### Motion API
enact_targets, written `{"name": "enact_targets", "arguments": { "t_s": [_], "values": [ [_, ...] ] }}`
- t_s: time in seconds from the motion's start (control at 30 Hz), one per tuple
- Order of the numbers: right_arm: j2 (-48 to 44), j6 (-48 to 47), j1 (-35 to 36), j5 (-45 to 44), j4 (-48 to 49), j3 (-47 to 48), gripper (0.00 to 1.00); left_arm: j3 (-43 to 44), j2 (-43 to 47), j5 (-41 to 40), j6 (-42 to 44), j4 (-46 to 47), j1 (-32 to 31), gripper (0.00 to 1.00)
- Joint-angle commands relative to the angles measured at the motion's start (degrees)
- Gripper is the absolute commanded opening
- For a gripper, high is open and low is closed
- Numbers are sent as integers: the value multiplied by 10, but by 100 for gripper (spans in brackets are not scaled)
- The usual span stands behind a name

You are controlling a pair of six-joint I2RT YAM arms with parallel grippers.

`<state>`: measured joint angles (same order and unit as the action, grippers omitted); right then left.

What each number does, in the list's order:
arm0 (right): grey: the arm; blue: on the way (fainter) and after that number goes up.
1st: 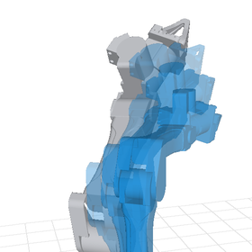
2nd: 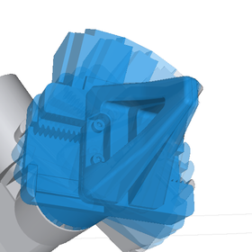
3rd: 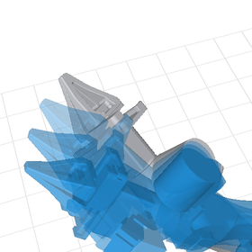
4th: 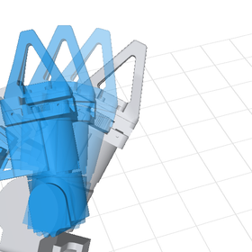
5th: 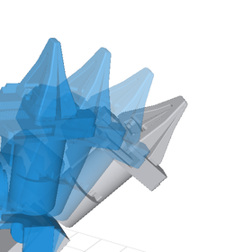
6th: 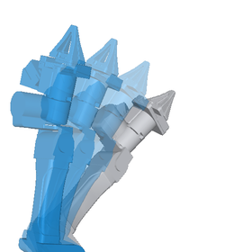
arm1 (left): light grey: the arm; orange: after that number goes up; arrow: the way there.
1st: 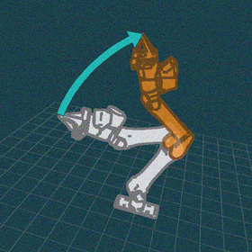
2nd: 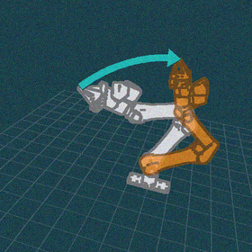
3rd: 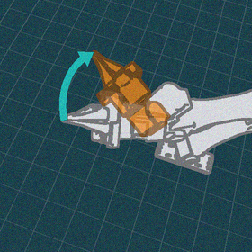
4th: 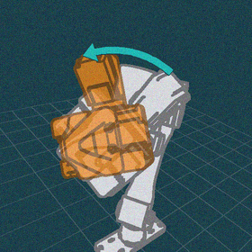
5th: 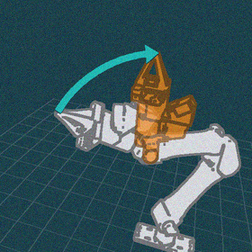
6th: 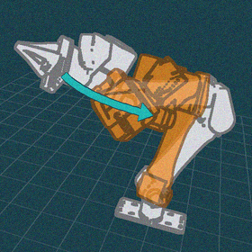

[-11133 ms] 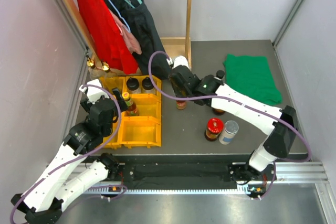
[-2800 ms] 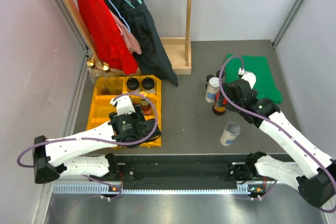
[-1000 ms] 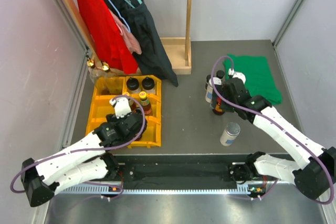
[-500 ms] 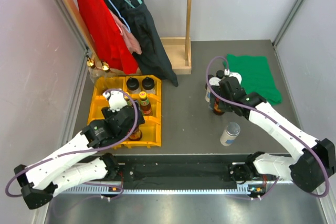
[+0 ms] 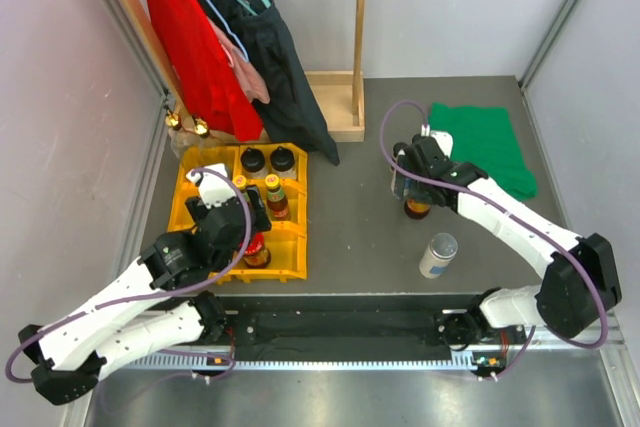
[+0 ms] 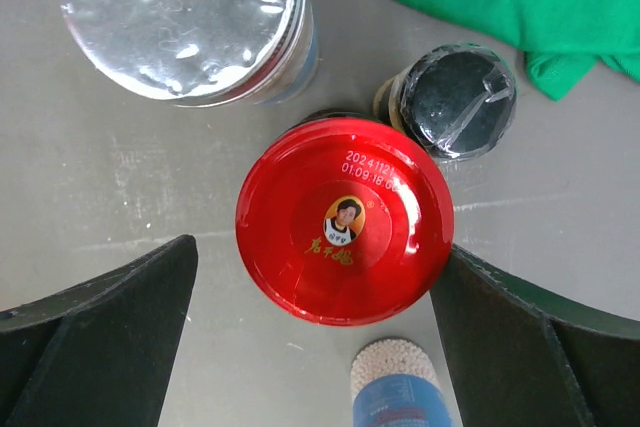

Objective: Organize the condiment bottles
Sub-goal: Pick up the bottle from the center of the board.

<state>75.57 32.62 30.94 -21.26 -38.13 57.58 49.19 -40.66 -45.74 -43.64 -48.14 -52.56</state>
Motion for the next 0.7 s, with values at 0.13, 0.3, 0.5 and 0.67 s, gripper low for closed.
{"name": "enact_targets", "arguments": {
  "t_s": [0.13,0.3,0.5,0.67],
  "values": [
    [18,23,-4,-33,16,38,89,21,5,-26,38,36,2,99],
    [29,33,-5,-47,9,44,81,19,5,-31,47,42,3,99],
    [43,43,-4,-52,8,48,79,17,8,-34,56,43,3,99],
    [53,46,-4,-48,9,55,77,13,17,-32,62,44,3,99]
  ]
}}
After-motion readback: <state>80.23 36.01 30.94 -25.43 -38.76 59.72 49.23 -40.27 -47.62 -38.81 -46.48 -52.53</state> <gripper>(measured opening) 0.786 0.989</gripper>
